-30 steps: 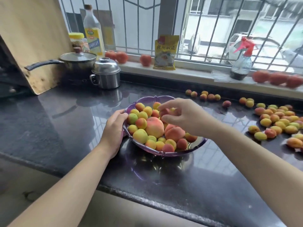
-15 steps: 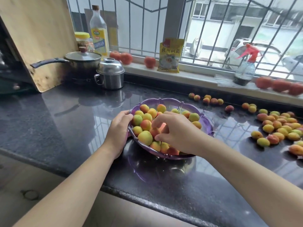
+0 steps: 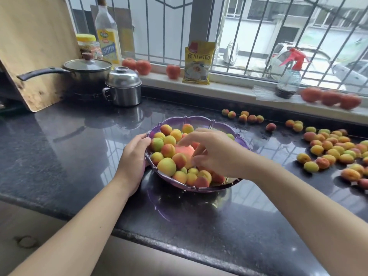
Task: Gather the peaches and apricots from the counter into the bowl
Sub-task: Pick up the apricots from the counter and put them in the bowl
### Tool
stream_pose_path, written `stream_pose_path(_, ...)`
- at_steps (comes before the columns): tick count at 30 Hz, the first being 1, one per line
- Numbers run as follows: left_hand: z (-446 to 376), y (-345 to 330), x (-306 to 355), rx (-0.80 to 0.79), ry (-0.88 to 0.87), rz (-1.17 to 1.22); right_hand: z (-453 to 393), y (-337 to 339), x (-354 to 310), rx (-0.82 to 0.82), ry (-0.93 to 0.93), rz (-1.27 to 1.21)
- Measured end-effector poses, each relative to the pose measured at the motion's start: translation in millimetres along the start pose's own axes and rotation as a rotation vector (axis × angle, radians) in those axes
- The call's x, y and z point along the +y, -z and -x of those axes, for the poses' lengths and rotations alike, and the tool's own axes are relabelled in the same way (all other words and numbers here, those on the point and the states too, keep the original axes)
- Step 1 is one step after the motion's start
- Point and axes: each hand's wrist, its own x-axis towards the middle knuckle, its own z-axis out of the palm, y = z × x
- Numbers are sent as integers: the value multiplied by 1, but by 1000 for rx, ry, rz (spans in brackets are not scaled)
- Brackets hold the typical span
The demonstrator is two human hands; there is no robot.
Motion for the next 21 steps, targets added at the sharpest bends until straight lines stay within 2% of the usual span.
stream_pose_path(4, 0, -1, 0, 16, -15, -7, -1, 26, 49, 409, -128, -124)
stream_pose_path(7, 0, -3, 1, 64, -37, -65, -9, 33, 108, 643, -356, -190)
stream_pose_path(10, -1, -2, 2, 63, -53, -117, -18, 20, 164, 586, -555, -16)
stream_pose_path(14, -2, -3, 2, 50, -31, -76, -43, -1, 204, 481, -590, 143)
stream_pose_path(17, -3, -3, 3, 41, -23, -65, -73, -7, 212, 438, -538, 275)
stream_pose_path(19, -4, -3, 3, 25, -16, -47, -93, -9, 218, 487, -427, 408)
stream_pose_path(21, -4, -3, 4, 7, -17, -39, -111, -9, 225, 529, -398, 542)
